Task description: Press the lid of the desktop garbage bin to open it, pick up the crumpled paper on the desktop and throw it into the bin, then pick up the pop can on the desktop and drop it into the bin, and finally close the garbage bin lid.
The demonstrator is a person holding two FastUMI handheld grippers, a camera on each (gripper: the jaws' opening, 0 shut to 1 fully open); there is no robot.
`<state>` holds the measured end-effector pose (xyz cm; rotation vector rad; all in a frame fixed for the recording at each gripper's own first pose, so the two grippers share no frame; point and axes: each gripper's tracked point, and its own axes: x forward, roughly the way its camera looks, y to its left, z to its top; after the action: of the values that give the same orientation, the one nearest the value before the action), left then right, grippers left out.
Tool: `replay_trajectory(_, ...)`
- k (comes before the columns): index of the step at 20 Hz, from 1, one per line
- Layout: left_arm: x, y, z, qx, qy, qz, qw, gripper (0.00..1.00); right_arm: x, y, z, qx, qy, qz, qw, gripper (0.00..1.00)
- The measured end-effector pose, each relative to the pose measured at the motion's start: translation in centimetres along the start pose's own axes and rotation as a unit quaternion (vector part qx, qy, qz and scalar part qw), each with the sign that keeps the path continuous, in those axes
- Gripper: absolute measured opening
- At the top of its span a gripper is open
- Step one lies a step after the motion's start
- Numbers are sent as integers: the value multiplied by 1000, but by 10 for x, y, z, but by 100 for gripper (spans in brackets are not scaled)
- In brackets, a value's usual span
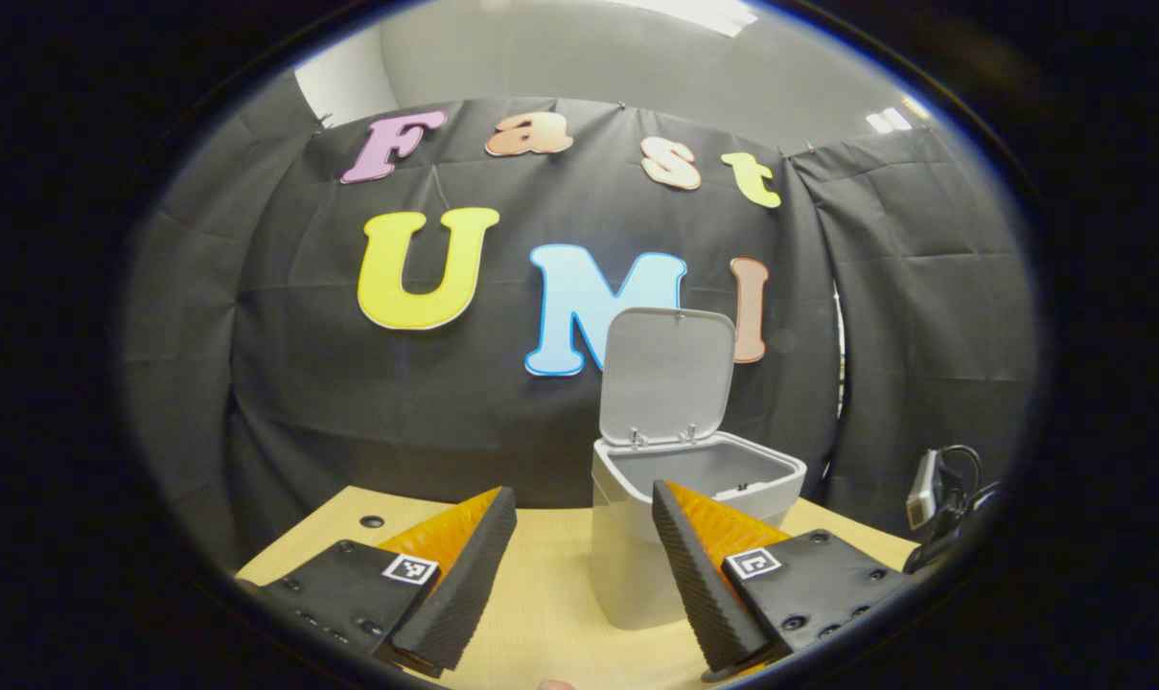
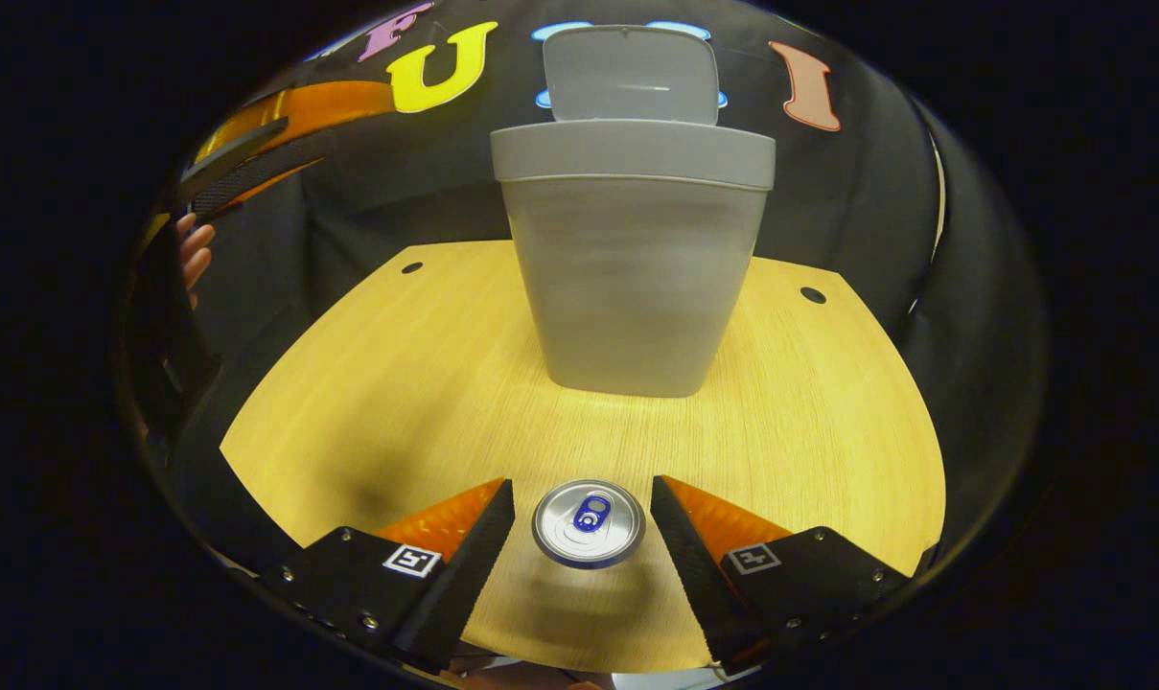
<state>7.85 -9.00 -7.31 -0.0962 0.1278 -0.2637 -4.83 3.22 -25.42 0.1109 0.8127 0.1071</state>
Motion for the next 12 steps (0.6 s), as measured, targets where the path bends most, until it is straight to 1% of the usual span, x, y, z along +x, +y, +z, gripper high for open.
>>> replay_trajectory(3, -9, 9, 4, 8, -3, 11, 1000, 95, 4, -1, -7, -1, 14, -1, 1000, 93)
replay_trajectory(6, -13, 13, 11, 9, -8, 13, 1000, 95, 6, 3, -12, -2, 24, 2, 1000, 93)
replay_trajectory(12, -16, 13, 21, -1, -16, 9, 1000, 95, 13, 2, -20, -8, 46, -6, 999, 93)
